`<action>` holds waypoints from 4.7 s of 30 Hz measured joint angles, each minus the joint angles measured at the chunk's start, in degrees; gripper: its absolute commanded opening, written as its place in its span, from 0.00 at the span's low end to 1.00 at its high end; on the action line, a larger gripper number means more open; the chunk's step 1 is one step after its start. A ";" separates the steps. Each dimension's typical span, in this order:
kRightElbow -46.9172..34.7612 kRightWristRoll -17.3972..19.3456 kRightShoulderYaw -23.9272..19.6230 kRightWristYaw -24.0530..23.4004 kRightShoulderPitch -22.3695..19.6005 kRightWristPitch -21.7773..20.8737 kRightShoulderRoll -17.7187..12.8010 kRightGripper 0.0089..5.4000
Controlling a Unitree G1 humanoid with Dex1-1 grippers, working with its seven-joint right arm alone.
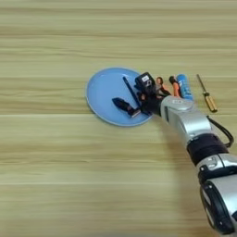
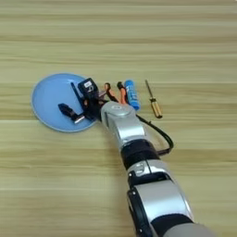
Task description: Move the objects on the table
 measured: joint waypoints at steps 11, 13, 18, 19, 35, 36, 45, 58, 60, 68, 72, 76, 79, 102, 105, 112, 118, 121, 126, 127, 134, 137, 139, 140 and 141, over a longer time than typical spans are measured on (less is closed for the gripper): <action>1.13 0.01 -0.40 0.09 -1.10 1.23 0.01 0.84; 1.49 0.00 -0.42 0.18 -1.33 1.32 0.01 0.80; 2.12 0.10 -0.49 0.36 -1.83 2.19 0.02 0.69; 2.81 0.36 -0.71 0.42 -2.25 2.41 0.02 0.68; 7.26 1.29 -2.51 0.51 -4.90 3.32 -0.06 0.36; 7.32 1.29 -2.53 0.51 -4.93 3.31 -0.08 0.33; 8.28 1.23 -2.25 1.59 -5.29 3.31 -0.45 0.10; 7.38 1.29 -2.17 1.60 -4.86 3.32 -0.41 0.05; 6.48 1.48 -2.26 1.60 -4.37 3.28 -0.40 0.05; 0.00 2.32 -3.39 1.61 -1.96 3.92 -0.29 0.05; -1.60 3.00 -4.35 1.53 -1.96 4.72 -0.77 0.05; -2.78 3.40 -5.55 1.48 -1.97 5.01 -1.38 0.05; -4.31 4.17 -7.29 1.33 -2.29 5.08 -3.15 0.05; 4.44 4.99 -15.14 -3.40 -7.06 0.85 -15.75 0.05; 5.87 4.77 -15.13 -3.72 -7.20 0.37 -16.57 0.05; 10.91 3.31 -15.05 -5.53 -7.95 -1.72 -18.63 0.05; 18.00 1.41 -14.84 -7.58 -9.22 -4.23 -19.97 0.05; 21.62 0.34 -14.81 -9.10 -9.94 -5.96 -20.76 0.05; 26.78 -0.80 -14.54 -11.09 -11.72 -8.38 -20.93 0.05; 27.64 -0.94 -14.49 -11.25 -11.85 -8.90 -20.96 0.05; 32.12 -2.18 -14.34 -13.72 -12.56 -10.57 -21.36 0.05; 33.55 -2.56 -14.33 -14.81 -12.69 -11.16 -21.45 0.05; 34.32 -2.64 -14.34 -15.31 -12.76 -11.46 -21.50 0.05; 34.71 -2.68 -14.35 -15.76 -12.77 -11.51 -21.55 0.05; 34.91 -2.72 -14.35 -15.94 -12.78 -11.52 -21.58 0.05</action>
